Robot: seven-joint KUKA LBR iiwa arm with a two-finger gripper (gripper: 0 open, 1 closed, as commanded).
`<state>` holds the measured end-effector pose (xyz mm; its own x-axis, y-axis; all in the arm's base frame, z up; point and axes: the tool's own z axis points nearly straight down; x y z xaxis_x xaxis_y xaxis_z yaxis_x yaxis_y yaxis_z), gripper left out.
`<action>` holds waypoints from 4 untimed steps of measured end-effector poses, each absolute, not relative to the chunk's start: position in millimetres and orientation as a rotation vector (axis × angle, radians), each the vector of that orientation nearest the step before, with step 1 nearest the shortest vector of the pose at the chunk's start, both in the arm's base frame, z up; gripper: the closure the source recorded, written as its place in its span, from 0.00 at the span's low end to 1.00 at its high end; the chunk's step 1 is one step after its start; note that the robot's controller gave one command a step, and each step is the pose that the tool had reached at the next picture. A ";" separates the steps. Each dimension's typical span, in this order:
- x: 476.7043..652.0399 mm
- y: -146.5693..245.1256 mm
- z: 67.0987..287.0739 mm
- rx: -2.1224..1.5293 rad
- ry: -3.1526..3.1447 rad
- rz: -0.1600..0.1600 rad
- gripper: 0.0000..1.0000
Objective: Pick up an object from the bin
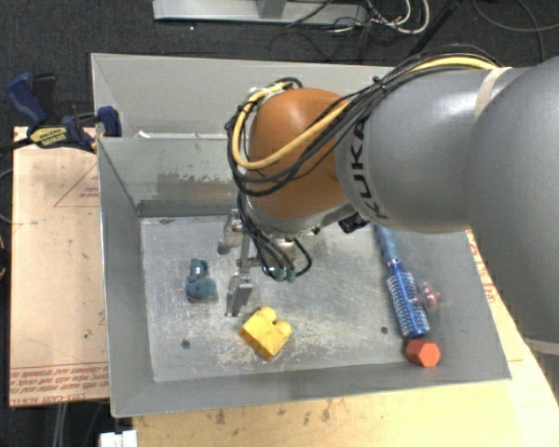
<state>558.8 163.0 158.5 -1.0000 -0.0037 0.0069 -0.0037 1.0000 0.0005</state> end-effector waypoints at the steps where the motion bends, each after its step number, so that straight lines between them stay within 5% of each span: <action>1: 525.3 105.0 79.5 -0.068 -3.141 -0.004 0.00; 2: 508.2 51.1 77.2 0.208 -3.154 -0.010 0.00; 3: 507.0 49.5 77.4 0.206 -3.146 -0.006 1.00; 4: 501.4 85.3 88.8 0.100 -3.143 -0.005 1.00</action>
Offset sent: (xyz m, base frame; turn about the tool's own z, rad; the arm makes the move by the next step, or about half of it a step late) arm -0.0334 -0.0571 -0.0777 0.0407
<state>501.4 85.3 88.8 -0.9980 -0.0635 -0.0027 -0.0635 0.9980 0.0030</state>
